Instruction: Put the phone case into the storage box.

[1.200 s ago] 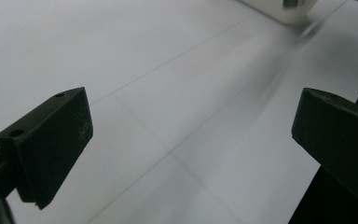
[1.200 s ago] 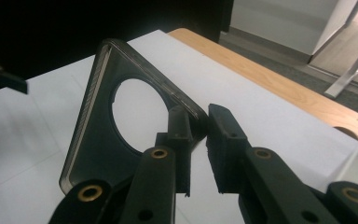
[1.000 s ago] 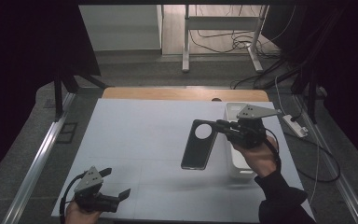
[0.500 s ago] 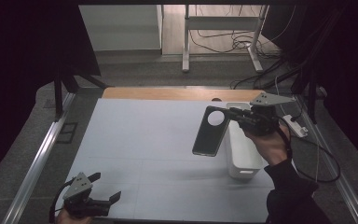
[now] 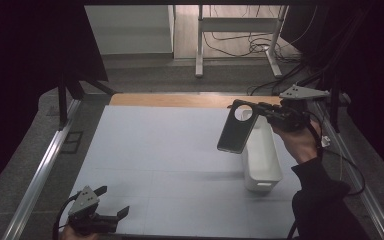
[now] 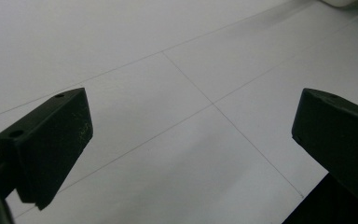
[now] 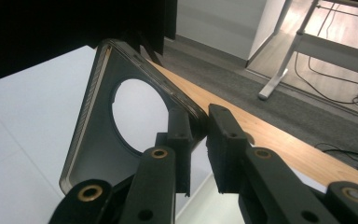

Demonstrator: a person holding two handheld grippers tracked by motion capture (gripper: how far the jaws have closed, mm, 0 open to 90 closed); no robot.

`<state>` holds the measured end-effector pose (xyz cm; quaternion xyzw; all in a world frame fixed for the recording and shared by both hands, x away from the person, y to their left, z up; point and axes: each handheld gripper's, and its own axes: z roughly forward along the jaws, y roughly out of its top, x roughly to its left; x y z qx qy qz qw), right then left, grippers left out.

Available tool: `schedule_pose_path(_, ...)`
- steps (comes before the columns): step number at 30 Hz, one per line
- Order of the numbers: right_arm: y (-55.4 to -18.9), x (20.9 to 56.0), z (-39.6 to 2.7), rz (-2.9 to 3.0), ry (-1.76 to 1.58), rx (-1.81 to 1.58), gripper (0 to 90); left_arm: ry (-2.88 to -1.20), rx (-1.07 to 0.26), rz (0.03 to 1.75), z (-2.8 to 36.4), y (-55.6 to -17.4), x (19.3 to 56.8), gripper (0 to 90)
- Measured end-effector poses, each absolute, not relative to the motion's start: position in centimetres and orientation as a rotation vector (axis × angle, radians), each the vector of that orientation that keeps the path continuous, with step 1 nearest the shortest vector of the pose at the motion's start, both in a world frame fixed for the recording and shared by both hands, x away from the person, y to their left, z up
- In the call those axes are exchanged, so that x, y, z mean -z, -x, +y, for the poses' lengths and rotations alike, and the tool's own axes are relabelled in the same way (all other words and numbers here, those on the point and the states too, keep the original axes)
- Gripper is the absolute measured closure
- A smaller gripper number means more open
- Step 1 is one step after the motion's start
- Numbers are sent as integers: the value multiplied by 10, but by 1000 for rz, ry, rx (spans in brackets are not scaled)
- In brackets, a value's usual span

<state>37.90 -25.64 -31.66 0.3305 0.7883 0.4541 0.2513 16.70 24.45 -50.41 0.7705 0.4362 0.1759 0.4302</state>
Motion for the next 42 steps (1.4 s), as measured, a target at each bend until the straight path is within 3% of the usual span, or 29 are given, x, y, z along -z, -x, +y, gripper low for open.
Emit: schedule_pose_path(42,-459,300,-305,2040,-942,-1047,791,-1924,-418,1102,245,-168,504,0)
